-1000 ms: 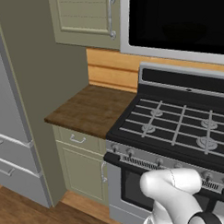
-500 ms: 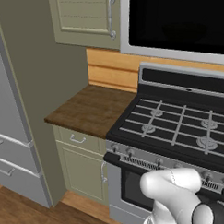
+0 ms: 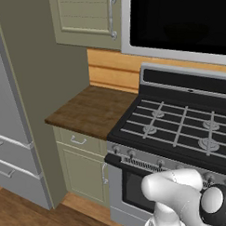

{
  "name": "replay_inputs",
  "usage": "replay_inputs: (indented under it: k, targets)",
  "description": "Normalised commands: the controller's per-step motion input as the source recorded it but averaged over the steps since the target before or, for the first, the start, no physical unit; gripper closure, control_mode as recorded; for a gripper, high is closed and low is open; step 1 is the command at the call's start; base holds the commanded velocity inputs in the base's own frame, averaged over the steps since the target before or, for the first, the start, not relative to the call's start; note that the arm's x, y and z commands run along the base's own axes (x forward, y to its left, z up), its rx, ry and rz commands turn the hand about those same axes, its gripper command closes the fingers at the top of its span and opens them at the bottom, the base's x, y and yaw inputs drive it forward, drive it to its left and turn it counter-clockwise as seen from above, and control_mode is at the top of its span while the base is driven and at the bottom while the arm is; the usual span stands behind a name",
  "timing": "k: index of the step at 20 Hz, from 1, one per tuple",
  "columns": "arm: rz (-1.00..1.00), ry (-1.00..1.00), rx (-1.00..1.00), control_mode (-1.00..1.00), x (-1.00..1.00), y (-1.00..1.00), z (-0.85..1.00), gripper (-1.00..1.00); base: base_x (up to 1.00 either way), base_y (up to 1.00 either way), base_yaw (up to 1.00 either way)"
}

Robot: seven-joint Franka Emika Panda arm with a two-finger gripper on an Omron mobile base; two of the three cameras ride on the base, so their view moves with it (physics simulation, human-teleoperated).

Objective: Pick the bell pepper from the sink and place it in the bowl. Then pick the bowl and place it in the microwave. Then close the microwave door and press the start button.

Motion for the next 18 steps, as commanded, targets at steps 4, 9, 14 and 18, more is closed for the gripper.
replay_inputs:
  k: [4,9,14,18]
  targets:
    - [0.0,-0.02,0.0,-1.0,0.28,-0.13,0.0,1.0,0.0,0.0,0.0]
    - [0.0,-0.01,0.0,-1.0,0.32,-0.03,0.0,1.0,0.0,0.0,0.0]
    - [0.0,-0.01,0.0,-1.0,0.34,-0.16,0.0,1.0,0.0,0.0,0.0]
    - [0.0,0.0,0.0,-1.0,0.35,-0.17,0.0,1.0,0.0,0.0,0.0]
